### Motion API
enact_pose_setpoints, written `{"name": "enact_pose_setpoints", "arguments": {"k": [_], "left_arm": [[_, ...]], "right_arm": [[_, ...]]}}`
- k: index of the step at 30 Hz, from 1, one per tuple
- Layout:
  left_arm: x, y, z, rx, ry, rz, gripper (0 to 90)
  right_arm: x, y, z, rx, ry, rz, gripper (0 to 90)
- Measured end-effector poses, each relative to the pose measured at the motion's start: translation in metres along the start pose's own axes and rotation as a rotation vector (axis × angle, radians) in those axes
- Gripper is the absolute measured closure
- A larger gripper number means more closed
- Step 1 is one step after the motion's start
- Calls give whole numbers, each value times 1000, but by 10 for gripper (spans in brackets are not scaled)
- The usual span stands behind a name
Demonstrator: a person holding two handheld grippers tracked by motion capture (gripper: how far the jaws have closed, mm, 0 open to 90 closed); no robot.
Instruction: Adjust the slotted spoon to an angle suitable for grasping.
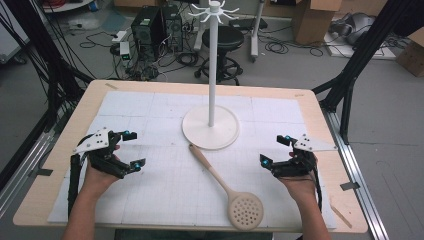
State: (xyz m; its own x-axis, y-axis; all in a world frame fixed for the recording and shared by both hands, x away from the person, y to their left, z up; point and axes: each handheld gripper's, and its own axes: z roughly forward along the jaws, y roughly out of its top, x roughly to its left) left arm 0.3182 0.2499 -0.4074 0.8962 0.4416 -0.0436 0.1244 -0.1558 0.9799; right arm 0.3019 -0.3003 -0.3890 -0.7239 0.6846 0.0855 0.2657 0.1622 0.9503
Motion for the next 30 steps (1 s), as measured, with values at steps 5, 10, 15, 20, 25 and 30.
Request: {"name": "enact_pose_setpoints", "arguments": {"k": [5,10,15,20,25,30], "left_arm": [[1,0,-1,3,5,-3,18],[1,0,-3,-6,5,-2,18],[2,1,-5,-10,10,-1,17],[2,1,-6,-12,13,1,18],[2,2,-7,-23,10,0,18],[3,2,-8,-25,12,3,17]], "right_arm": [[1,0,-1,-4,2,6,5],[5,1,1,10,6,-5,5],[11,5,7,27,27,-15,5],[25,15,19,53,58,-38,6],[37,23,33,81,92,-72,6],[45,28,56,156,134,-94,5]]}}
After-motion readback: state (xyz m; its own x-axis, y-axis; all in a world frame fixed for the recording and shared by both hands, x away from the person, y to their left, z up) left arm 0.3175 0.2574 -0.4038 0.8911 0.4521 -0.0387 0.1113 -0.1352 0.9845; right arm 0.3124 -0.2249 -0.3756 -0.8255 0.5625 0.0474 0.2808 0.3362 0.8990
